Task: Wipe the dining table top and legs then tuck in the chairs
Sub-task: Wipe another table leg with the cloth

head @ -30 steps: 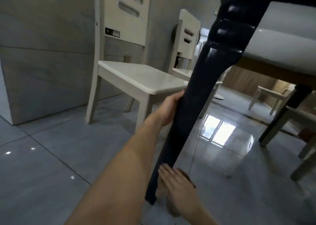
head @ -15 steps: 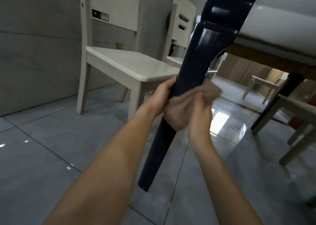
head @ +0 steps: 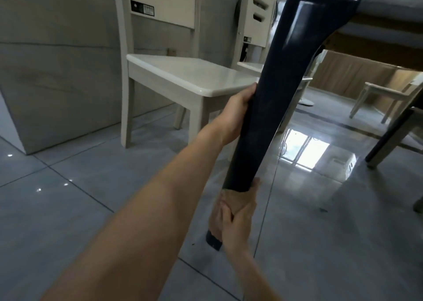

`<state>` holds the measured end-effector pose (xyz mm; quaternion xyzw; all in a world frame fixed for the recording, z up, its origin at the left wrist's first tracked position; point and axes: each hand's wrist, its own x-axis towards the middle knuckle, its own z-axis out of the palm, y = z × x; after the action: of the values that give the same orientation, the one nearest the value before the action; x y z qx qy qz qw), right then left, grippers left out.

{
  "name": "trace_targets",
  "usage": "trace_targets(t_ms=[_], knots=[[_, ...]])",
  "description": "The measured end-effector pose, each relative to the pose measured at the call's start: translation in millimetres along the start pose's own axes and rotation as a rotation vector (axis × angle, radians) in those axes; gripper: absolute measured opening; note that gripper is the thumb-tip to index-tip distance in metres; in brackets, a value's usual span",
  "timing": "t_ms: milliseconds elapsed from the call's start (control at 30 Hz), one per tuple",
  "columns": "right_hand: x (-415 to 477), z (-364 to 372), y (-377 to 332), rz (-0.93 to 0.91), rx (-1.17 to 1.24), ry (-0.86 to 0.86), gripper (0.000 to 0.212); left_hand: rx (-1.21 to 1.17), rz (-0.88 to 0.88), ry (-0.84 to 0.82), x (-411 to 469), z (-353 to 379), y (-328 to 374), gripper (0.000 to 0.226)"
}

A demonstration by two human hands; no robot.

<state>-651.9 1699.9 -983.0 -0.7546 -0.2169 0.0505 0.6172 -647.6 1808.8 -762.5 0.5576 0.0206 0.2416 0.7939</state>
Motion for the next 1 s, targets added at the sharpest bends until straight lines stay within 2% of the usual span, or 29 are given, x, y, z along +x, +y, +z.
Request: trace_targets(t_ms=[67,167,267,333,400,533,600,733,833,900,967,1000], knots=[[-8.2,4.4,22.7,0.026,0.041,-0.017,0.082,0.002,0.002,0.000,-2.3,2.3,1.2,0.040],[-18.9,-1.3,58.2,0.187,0.048,-0.112,0.078,0.013,0.009,0.001,-2.1,1.8,2.2,0.041],[-27.3,-28.2,71.5,0.321,0.110,-0.248,0.058,-0.003,0.028,0.022,-4.3,4.1,-0.3,0.039],[-27.2,-51.0,60.4,0.389,0.187,-0.218,0.039,0.031,0.069,0.074,-8.2,10.0,-1.9,0.039],[-23.6,-77.1,43.2,0.384,0.254,-0.170,0.027,0.067,0.113,0.158,-10.5,16.9,-2.5,0.040],[-20.9,-134.5,-6.0,0.239,0.293,-0.251,0.009,0.206,0.136,0.328,-20.3,26.7,-10.3,0.039],[-20.1,-160.4,-25.9,0.189,0.291,-0.242,0.009,0.303,0.164,0.372,-31.7,30.6,-19.9,0.038],[-31.1,-200.8,-54.3,0.205,0.297,-0.196,0.013,0.515,0.214,0.588,-88.5,46.5,-46.7,0.028],[-45.5,-224.6,-76.3,0.267,0.294,-0.112,0.012,0.675,0.006,0.635,-145.1,56.1,-62.2,0.018],[-72.1,-235.7,-84.1,0.262,0.239,-0.091,0.008,0.779,-0.099,0.559,-199.0,62.5,-73.9,0.017],[-103.8,-297.5,-151.7,0.507,0.195,-0.104,0.007,0.852,-0.435,0.550,-251.7,118.3,-16.2,0.018],[-121.5,-305.9,-151.5,0.498,0.186,-0.103,0.011,0.852,-0.526,0.509,-275.1,122.7,-19.3,0.013]])
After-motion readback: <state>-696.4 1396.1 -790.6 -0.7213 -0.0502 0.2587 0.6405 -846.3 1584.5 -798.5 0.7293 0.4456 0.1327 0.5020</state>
